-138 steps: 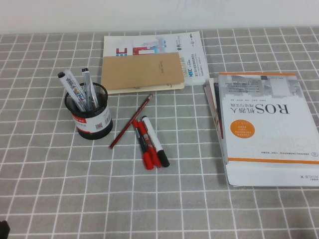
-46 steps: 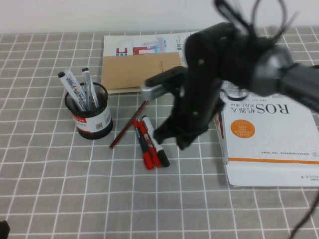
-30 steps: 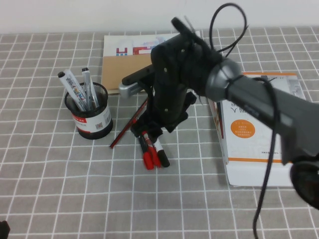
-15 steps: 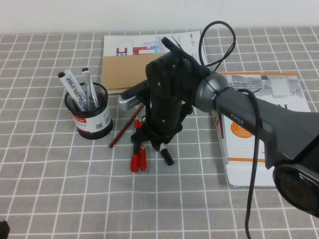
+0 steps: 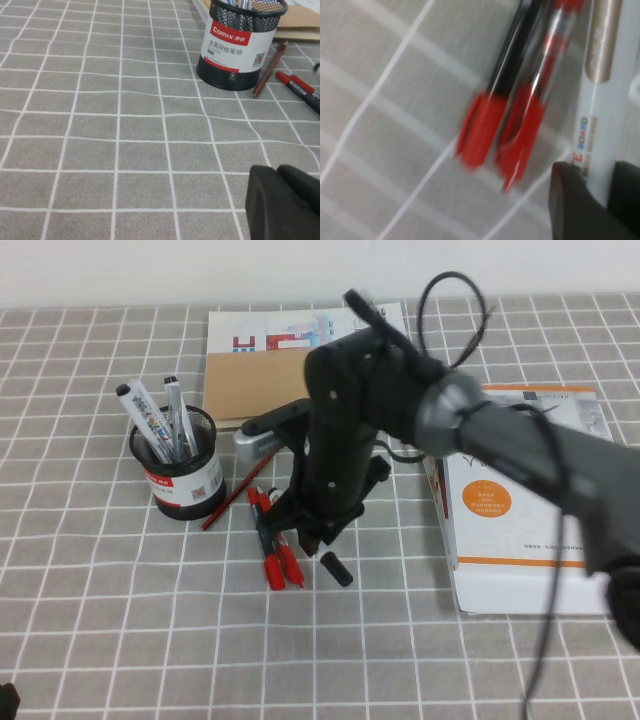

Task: Put the pen into the pen holder
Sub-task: Pick up the pen on the table, then place the pen onto the pen holder

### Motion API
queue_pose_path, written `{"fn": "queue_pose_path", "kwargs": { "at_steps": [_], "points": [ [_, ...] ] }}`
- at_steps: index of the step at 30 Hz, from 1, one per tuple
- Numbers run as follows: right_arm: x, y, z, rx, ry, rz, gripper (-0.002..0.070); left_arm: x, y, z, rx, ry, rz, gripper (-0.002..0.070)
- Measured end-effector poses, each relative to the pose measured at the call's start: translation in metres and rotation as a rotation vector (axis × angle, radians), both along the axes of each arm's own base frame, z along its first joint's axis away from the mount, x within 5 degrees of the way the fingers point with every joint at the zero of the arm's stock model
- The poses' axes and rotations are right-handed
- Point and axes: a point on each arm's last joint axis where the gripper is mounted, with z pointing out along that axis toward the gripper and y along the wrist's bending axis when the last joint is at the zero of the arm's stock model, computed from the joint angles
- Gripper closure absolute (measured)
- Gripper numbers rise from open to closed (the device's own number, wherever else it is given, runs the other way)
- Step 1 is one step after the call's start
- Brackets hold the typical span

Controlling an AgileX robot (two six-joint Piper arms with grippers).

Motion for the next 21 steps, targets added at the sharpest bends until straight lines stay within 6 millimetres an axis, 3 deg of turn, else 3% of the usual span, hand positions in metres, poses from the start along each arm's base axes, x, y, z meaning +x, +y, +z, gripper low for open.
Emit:
{"fn": "queue_pose_path", "kwargs": {
  "at_steps": [5,8,12,19,21],
  "points": [
    [-0.026,-0.017,0.023,0.133,-0.070,-0.077,0.0576,0.000,0.000,0.000,0.000,0.000,0.000,0.0680],
    [-0.044,-0.032,0.024,0.257,-0.153,-0.141,0.0576,0.000,0.000,0.000,0.000,0.000,0.000,0.0680],
    [-0.064,-0.043,0.028,0.493,-0.391,-0.205,0.0576,0.000,0.000,0.000,0.000,0.000,0.000,0.0680],
    [-0.076,-0.020,0.050,0.962,-1.022,-0.101,0.0576,0.000,0.000,0.000,0.000,0.000,0.000,0.0680],
    [-0.073,-0.008,0.054,1.027,-1.114,-0.073,0.0576,0.000,0.000,0.000,0.000,0.000,0.000,0.0680]
  ]
}}
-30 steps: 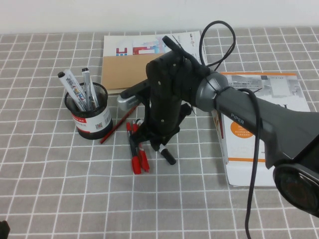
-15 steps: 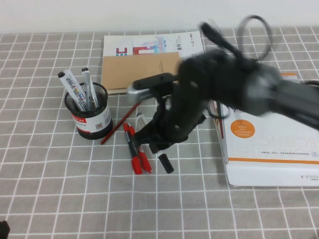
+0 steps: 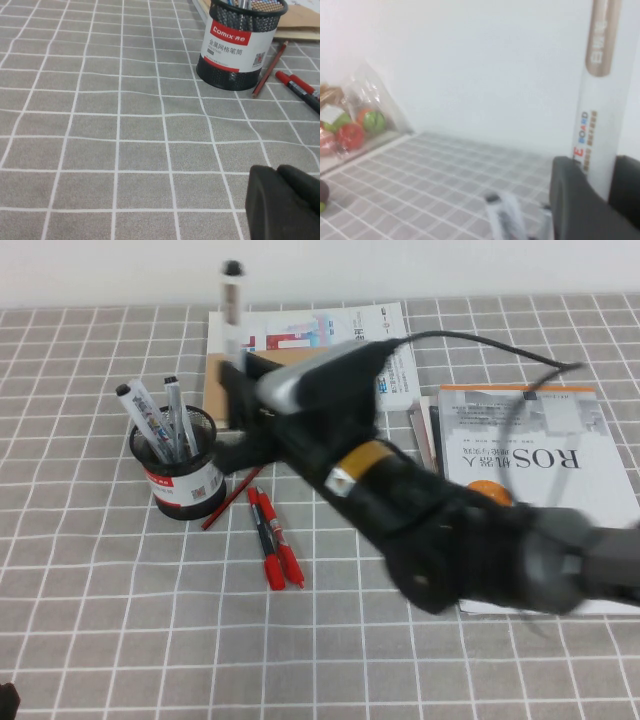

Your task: Put the pen into the pen holder

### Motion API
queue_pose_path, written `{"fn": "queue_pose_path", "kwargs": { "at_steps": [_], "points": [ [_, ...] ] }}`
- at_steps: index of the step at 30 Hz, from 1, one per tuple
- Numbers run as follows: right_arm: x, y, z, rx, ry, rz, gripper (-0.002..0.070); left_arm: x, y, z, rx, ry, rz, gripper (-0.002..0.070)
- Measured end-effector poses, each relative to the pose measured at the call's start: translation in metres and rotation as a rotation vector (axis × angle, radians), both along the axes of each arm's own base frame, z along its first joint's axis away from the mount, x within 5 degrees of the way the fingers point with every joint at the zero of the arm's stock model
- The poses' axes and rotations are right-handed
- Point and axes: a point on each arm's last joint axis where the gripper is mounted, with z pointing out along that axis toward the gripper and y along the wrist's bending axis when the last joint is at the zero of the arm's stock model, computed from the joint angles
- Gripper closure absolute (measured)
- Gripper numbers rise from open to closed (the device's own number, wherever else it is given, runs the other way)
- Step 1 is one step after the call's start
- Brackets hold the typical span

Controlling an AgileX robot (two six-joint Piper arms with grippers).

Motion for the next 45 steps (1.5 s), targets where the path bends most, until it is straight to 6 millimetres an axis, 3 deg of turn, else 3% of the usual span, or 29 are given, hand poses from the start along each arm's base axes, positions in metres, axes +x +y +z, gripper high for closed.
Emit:
{"fn": "queue_pose_path", "kwargs": {
  "at_steps": [7,11,16,21,23,27,30,33,35,40,45],
  "points": [
    [0.031,0.060,-0.024,-0.047,-0.053,0.059,0.0576,0.000,0.000,0.000,0.000,0.000,0.000,0.0680],
    [0.049,0.085,-0.026,-0.058,-0.072,0.063,0.0576,0.000,0.000,0.000,0.000,0.000,0.000,0.0680],
    [0.062,0.102,-0.036,-0.152,-0.001,0.075,0.0569,0.000,0.000,0.000,0.000,0.000,0.000,0.0680],
    [0.064,0.103,-0.038,-0.222,0.009,0.071,0.0444,0.000,0.000,0.000,0.000,0.000,0.000,0.0680],
    [0.066,0.102,-0.038,-0.227,0.008,0.063,0.0370,0.000,0.000,0.000,0.000,0.000,0.000,0.0680],
    [0.070,0.098,-0.043,-0.261,0.051,0.057,0.0339,0.000,0.000,0.000,0.000,0.000,0.000,0.0680],
    [0.067,0.095,-0.040,-0.327,0.100,0.072,0.0426,0.000,0.000,0.000,0.000,0.000,0.000,0.0680],
    [0.054,0.087,-0.020,-0.388,0.117,0.096,0.0587,0.000,0.000,0.000,0.000,0.000,0.000,0.0680],
    [0.042,0.078,-0.001,-0.395,0.116,0.106,0.0640,0.000,0.000,0.000,0.000,0.000,0.000,0.0680],
    [0.004,0.037,0.036,-0.400,0.100,0.117,0.0682,0.000,0.000,0.000,0.000,0.000,0.000,0.0680],
    [-0.042,-0.020,0.055,-0.402,0.124,0.116,0.0688,0.000,0.000,0.000,0.000,0.000,0.000,0.0680]
  ]
}}
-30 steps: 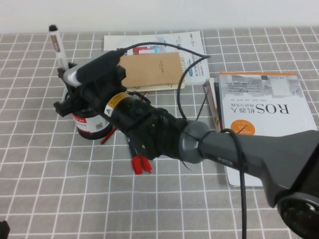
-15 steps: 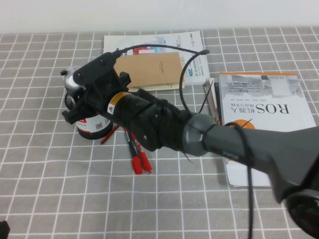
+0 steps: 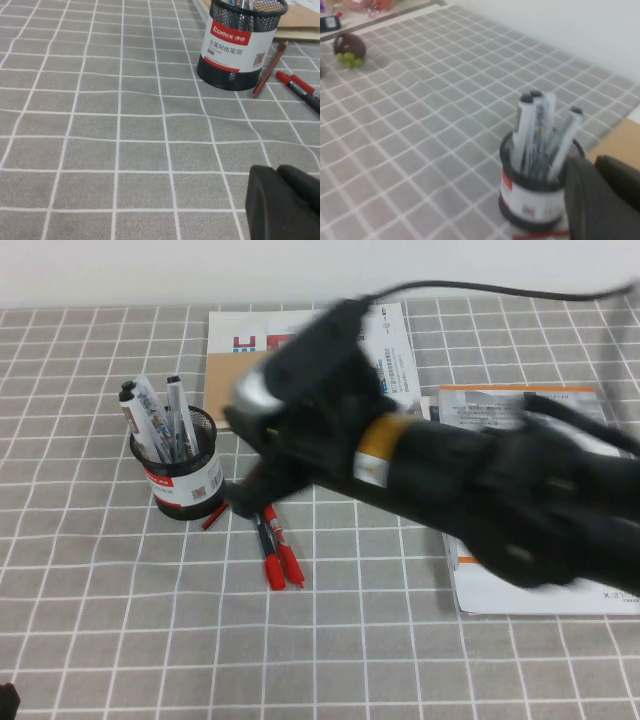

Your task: Put the pen into the pen holder

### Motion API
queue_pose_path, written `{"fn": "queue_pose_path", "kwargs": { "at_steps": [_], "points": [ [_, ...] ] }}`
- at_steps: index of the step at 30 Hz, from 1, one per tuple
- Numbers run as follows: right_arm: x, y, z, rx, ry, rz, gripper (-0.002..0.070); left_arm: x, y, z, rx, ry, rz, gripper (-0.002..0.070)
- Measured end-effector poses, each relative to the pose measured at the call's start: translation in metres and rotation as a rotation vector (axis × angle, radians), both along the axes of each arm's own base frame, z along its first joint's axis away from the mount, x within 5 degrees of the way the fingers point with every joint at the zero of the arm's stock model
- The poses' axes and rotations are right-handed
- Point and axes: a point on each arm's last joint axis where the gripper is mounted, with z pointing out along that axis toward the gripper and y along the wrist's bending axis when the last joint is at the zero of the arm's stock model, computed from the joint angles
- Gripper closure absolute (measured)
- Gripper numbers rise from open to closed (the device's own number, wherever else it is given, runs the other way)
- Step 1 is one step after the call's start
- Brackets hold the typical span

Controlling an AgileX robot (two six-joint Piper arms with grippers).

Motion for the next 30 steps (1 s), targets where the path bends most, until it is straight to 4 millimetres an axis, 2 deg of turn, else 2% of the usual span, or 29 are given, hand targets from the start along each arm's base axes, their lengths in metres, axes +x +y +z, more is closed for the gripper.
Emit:
{"fn": "queue_pose_path", "kwargs": {
  "at_steps": [4,7,11,16,20,25,30],
  "points": [
    [-0.030,-0.037,0.008,0.007,-0.004,-0.003,0.0688,0.000,0.000,0.000,0.000,0.000,0.000,0.0680],
    [-0.044,-0.067,0.014,0.005,-0.038,-0.023,0.0688,0.000,0.000,0.000,0.000,0.000,0.000,0.0680],
    [-0.056,-0.105,0.006,-0.022,-0.087,-0.067,0.0688,0.000,0.000,0.000,0.000,0.000,0.000,0.0680],
    [-0.085,-0.145,-0.005,0.002,-0.129,-0.097,0.0689,0.000,0.000,0.000,0.000,0.000,0.000,0.0680],
    [-0.107,-0.167,-0.021,0.006,-0.129,-0.103,0.0688,0.000,0.000,0.000,0.000,0.000,0.000,0.0680],
    [-0.128,-0.191,-0.050,0.047,0.003,-0.157,0.0689,0.000,0.000,0.000,0.000,0.000,0.000,0.0680],
    [-0.146,-0.228,-0.077,0.107,0.023,-0.300,0.0688,0.000,0.000,0.000,0.000,0.000,0.000,0.0680]
  ]
}}
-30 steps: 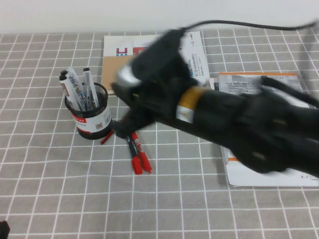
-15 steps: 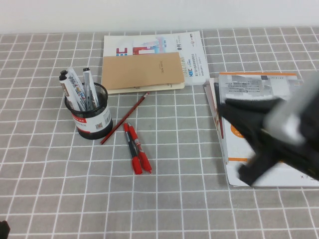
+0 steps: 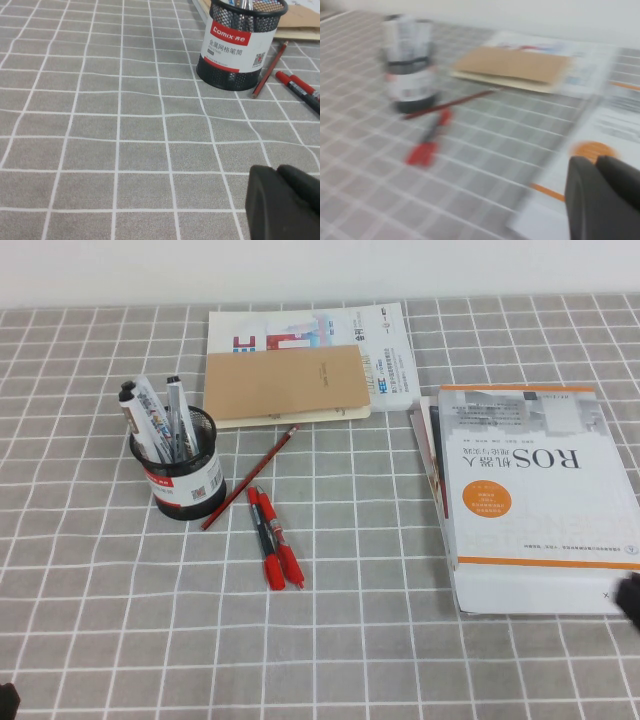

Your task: Put the pen into the pen holder

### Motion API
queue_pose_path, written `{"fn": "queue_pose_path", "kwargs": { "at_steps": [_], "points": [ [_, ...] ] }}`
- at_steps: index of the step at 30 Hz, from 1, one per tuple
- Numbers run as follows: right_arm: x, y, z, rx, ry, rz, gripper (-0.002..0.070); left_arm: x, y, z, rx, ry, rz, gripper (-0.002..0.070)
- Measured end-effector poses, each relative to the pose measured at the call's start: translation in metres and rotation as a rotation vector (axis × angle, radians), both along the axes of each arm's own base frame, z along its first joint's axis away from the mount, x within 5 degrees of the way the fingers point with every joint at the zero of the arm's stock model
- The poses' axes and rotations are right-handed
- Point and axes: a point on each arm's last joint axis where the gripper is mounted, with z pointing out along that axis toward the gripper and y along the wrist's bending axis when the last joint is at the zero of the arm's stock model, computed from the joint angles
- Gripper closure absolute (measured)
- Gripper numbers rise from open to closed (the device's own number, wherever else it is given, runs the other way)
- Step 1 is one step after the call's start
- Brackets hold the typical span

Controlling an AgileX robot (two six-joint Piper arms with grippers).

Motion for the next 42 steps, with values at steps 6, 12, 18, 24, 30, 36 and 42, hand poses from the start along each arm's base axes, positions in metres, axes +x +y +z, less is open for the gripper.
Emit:
{"fn": "queue_pose_path", "kwargs": {
  "at_steps": [6,12,18,24,30,36,42],
  "points": [
    [-0.016,-0.036,-0.033,0.036,-0.045,-0.239,0.0689,0.000,0.000,0.000,0.000,0.000,0.000,0.0680],
    [-0.030,-0.058,-0.040,0.072,-0.149,-0.461,0.0689,0.000,0.000,0.000,0.000,0.000,0.000,0.0680],
    [-0.038,-0.066,-0.046,0.052,-0.133,-0.582,0.0689,0.000,0.000,0.000,0.000,0.000,0.000,0.0680],
    [-0.040,-0.065,-0.061,0.005,0.020,-0.578,0.0688,0.000,0.000,0.000,0.000,0.000,0.000,0.0680],
    [-0.044,-0.062,-0.071,-0.013,0.127,-0.547,0.0689,0.000,0.000,0.000,0.000,0.000,0.000,0.0680],
    [-0.045,-0.059,-0.072,-0.014,0.138,-0.491,0.0688,0.000,0.000,0.000,0.000,0.000,0.000,0.0680],
    [-0.046,-0.055,-0.072,-0.019,0.137,-0.419,0.0689,0.000,0.000,0.000,0.000,0.000,0.000,0.0680]
  ]
}}
